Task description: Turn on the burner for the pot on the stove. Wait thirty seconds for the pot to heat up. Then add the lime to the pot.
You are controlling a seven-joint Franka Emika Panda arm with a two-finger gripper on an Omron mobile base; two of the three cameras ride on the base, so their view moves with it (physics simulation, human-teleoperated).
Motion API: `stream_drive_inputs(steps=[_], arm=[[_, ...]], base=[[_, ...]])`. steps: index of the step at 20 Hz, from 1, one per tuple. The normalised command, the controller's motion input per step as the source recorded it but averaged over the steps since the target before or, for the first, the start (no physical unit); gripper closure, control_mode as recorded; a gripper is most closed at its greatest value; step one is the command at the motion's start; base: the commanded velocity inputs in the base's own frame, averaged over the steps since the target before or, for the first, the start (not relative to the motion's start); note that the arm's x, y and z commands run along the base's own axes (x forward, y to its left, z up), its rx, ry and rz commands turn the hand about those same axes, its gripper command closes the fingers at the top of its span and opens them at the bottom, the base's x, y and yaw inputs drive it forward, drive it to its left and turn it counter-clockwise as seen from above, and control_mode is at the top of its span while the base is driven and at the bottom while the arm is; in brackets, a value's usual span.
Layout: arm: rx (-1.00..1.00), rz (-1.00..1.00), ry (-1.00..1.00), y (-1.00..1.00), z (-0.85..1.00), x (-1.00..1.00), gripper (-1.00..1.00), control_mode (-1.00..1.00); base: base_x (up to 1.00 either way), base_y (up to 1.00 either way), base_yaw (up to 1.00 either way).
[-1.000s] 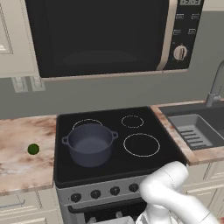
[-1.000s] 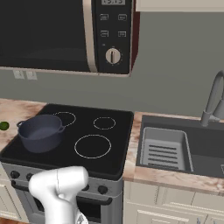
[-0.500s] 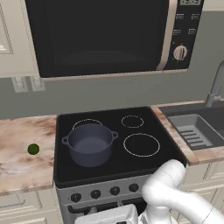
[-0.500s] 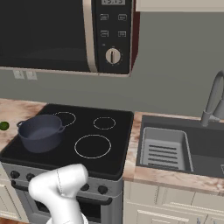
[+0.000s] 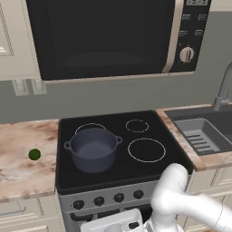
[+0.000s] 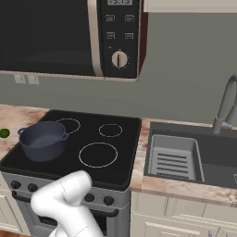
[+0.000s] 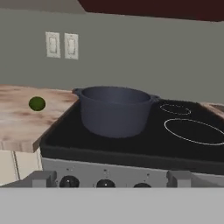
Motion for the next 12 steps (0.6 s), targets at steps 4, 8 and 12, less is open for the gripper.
stream_drive_inputs(steps=[4,8,12], arm=[[0.16,0.13,-0.04,0.00,-0.32,0.11,-1.00,-1.00],[0.11,0.04,-0.10,0.00,-0.23,0.03,-1.00,-1.00],[0.10,0.00,-0.12,0.00,-0.13,0.05,-1.00,-1.00]], base=[[0.00,0.00,0.00],[0.00,0.00,0.00],[0.00,0.00,0.00]])
